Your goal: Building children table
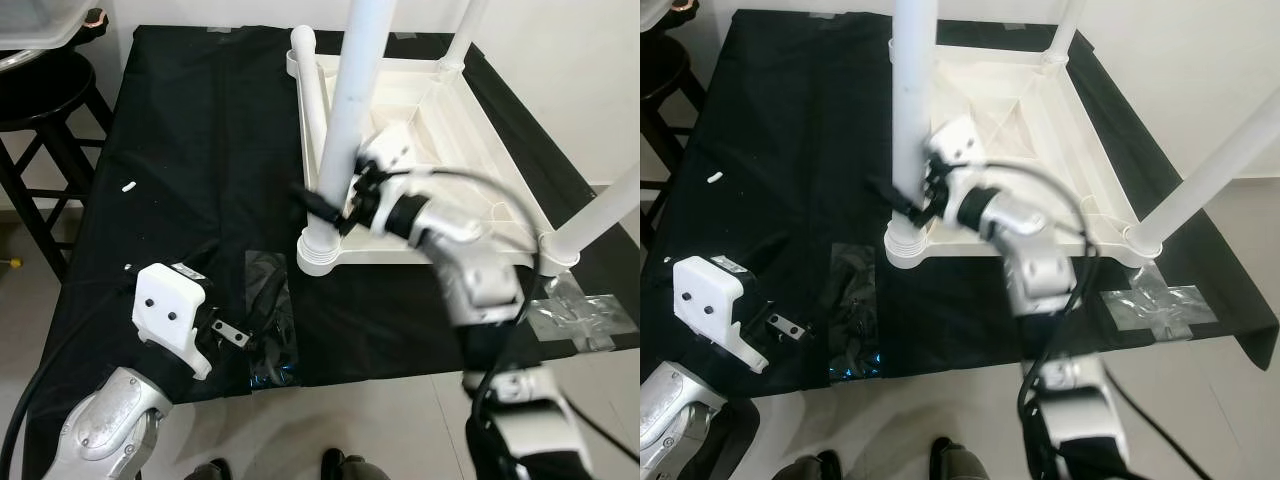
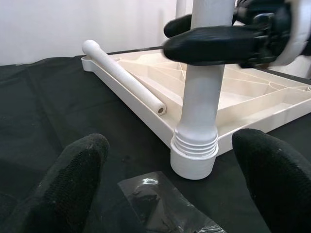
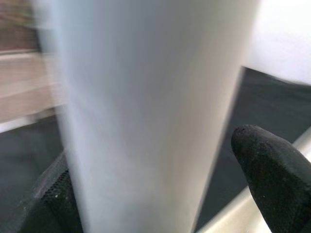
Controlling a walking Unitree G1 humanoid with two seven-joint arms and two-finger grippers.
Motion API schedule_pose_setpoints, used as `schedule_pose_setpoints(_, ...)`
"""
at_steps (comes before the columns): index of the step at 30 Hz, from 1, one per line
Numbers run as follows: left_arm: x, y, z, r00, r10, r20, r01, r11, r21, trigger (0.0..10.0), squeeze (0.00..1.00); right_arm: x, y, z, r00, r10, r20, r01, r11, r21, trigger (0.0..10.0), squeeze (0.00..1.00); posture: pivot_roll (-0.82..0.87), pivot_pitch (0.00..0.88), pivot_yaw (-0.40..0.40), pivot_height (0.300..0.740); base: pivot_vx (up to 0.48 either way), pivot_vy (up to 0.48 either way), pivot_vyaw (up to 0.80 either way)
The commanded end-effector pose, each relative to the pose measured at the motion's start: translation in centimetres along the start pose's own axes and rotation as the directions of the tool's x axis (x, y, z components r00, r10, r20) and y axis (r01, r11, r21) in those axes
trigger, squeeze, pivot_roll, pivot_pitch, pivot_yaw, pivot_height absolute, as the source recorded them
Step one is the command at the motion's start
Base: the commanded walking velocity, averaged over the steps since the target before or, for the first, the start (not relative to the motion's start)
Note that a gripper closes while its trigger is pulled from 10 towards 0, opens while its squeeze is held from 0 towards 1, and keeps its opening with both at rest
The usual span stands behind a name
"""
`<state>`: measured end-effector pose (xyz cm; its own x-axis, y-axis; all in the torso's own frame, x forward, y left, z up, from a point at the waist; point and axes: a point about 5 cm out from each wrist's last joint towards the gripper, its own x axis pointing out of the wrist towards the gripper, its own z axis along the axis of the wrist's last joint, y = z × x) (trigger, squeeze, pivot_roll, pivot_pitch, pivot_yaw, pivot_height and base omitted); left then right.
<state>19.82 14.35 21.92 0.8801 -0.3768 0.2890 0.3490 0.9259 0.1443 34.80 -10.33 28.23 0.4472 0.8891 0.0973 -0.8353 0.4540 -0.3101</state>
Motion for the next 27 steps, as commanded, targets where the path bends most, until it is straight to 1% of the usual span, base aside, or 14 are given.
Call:
schedule_pose_setpoints(1,-0.2,-0.3,0.1,1.0,-0.001,-0.002,0.001,1.0,-0.001,10.0,0.0,0.1,0.5,-0.5,0.996,0.086,0.005,-0.086,0.996,0.01,10.0,0.0,0.03,0.256,-0.126,0.74,0.0,0.0,0.0)
schedule_pose_setpoints(2,-0.3,-0.4,0.1,1.0,-0.001,-0.002,0.001,1.0,-0.001,10.0,0.0,-0.1,0.4,-0.2,0.988,0.157,-0.006,-0.157,0.988,-0.008,10.0,0.0,0.03,0.256,-0.126,0.74,0.0,0.0,0.0)
schedule_pose_setpoints(3,-0.4,-0.4,0.1,1.0,0.0,-0.005,0.0,1.0,-0.001,10.0,0.0,-0.1,-0.5,0.7,0.97,0.243,0.01,-0.243,0.97,0.003,10.0,0.0,0.04,0.258,-0.125,0.74,0.0,0.0,0.0)
schedule_pose_setpoints(4,-0.4,-0.4,0.1,1.0,0.0,-0.005,0.0,1.0,-0.001,10.0,0.0,-0.1,-0.5,0.7,0.97,0.243,0.01,-0.243,0.97,0.003,10.0,0.0,0.04,0.258,-0.125,0.74,0.0,0.0,0.0)
schedule_pose_setpoints(7,-0.5,-0.3,0.2,1.0,0.001,-0.008,-0.001,1.0,0.0,10.0,0.0,-0.1,-1.0,1.8,0.945,0.321,0.055,-0.323,0.946,0.025,10.0,0.0,0.04,0.26,-0.125,0.74,0.0,0.0,0.0)
schedule_pose_setpoints(9,-0.7,-0.3,0.2,1.0,0.001,-0.012,-0.001,1.0,0.0,10.0,0.0,-0.3,-1.4,2.4,0.913,0.399,0.089,-0.404,0.914,0.041,10.0,0.0,0.05,0.26,-0.124,0.74,0.0,0.0,0.0)
schedule_pose_setpoints(10,-0.7,-0.3,0.2,1.0,0.001,-0.012,-0.001,1.0,0.0,10.0,0.0,-0.3,-1.4,2.4,0.913,0.399,0.089,-0.404,0.914,0.041,10.0,0.0,0.05,0.26,-0.124,0.74,0.0,0.0,0.0)
schedule_pose_setpoints(11,-0.8,-0.3,0.2,1.0,0.001,-0.014,-0.001,1.0,0.001,10.0,0.0,-0.4,-1.8,2.6,0.892,0.444,0.086,-0.448,0.894,0.028,10.0,0.0,0.06,0.258,-0.122,0.74,0.0,0.0,0.0)
schedule_pose_setpoints(13,-0.8,-0.3,0.2,1.0,0.001,-0.014,-0.001,1.0,0.001,10.0,0.0,-0.4,-1.8,2.6,0.892,0.444,0.086,-0.448,0.894,0.028,10.0,0.0,0.06,0.258,-0.122,0.74,0.0,0.0,0.0)
schedule_pose_setpoints(14,-0.8,-0.3,0.2,1.0,0.001,-0.016,-0.001,1.0,0.001,10.0,0.0,-0.4,-1.9,2.6,0.881,0.464,0.085,-0.468,0.883,0.029,1.8,0.0,0.06,0.256,-0.121,0.74,0.0,0.0,0.0)
schedule_pose_setpoints(15,-0.8,-0.3,0.2,1.0,0.002,-0.017,-0.002,1.0,0.002,10.0,0.0,-0.5,-1.9,2.6,0.872,0.482,0.088,-0.486,0.873,0.037,0.0,0.0,0.06,0.256,-0.119,0.74,0.0,0.0,0.0)
schedule_pose_setpoints(19,-0.9,-0.3,0.2,1.0,0.001,-0.02,-0.001,1.0,0.003,10.0,0.0,-1.0,-2.0,2.4,0.839,0.539,0.078,-0.543,0.838,0.055,0.0,0.0,0.06,0.256,-0.116,0.74,0.0,0.0,0.0)
schedule_pose_setpoints(23,-0.9,-0.2,0.2,1.0,0.001,-0.021,-0.001,1.0,0.003,10.0,0.0,-1.4,-1.8,1.9,0.831,0.554,0.052,-0.557,0.828,0.071,0.0,0.0,0.05,0.257,-0.114,0.74,0.0,0.0,0.0)
schedule_pose_setpoints(27,-0.8,-0.2,0.2,1.0,0.001,-0.02,-0.001,1.0,0.003,10.0,0.0,-2.5,-1.5,1.3,0.826,0.563,0.031,-0.563,0.821,0.095,0.0,0.0,0.05,0.255,-0.114,0.74,0.0,0.0,0.0)
